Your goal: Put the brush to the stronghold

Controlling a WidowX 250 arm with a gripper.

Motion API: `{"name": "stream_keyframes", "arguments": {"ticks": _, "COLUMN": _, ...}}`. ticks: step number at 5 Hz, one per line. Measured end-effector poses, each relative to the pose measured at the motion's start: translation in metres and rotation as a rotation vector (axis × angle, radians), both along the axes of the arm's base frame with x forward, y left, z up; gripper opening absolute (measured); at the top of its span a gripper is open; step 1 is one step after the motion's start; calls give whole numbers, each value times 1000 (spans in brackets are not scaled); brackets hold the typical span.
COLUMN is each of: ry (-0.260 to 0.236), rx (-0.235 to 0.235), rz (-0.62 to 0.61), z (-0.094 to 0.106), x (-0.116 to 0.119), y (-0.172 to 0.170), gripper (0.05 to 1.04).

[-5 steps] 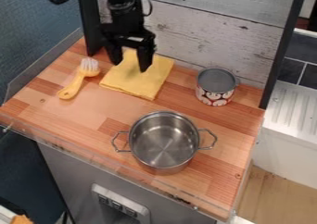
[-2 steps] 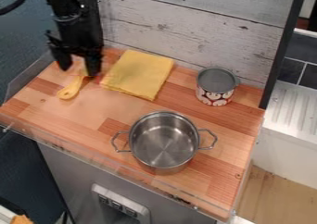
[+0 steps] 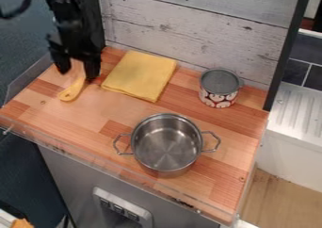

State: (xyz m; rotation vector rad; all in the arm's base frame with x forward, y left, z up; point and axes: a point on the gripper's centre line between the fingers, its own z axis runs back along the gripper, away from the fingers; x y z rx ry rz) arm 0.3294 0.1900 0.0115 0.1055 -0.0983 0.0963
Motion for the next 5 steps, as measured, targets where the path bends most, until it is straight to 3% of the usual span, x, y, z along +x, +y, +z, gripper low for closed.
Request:
{"name": "stream_keyframes", "arguments": {"ticks": 1, "ry": 33, "rx": -1, "rz": 16, "z": -15, "x": 2, "y": 6, "gripper": 998}}
{"name": "stream_keyframes", "arguments": {"ticks": 2, "ry": 40, "rx": -1, "rz": 15, "z": -16, "x": 6, "y": 9, "gripper": 956}}
{"name": "stream_keyframes", "arguments": {"ticks": 4, "ry": 20, "rx": -13, "rz": 8, "z": -11, "x": -3, "y": 4, "gripper": 432}}
{"name": "stream_keyframes", "arguments": {"ticks": 5, "ry": -29, "rx": -13, "rz": 55, "z": 14, "x": -4, "y": 7, "gripper": 367}}
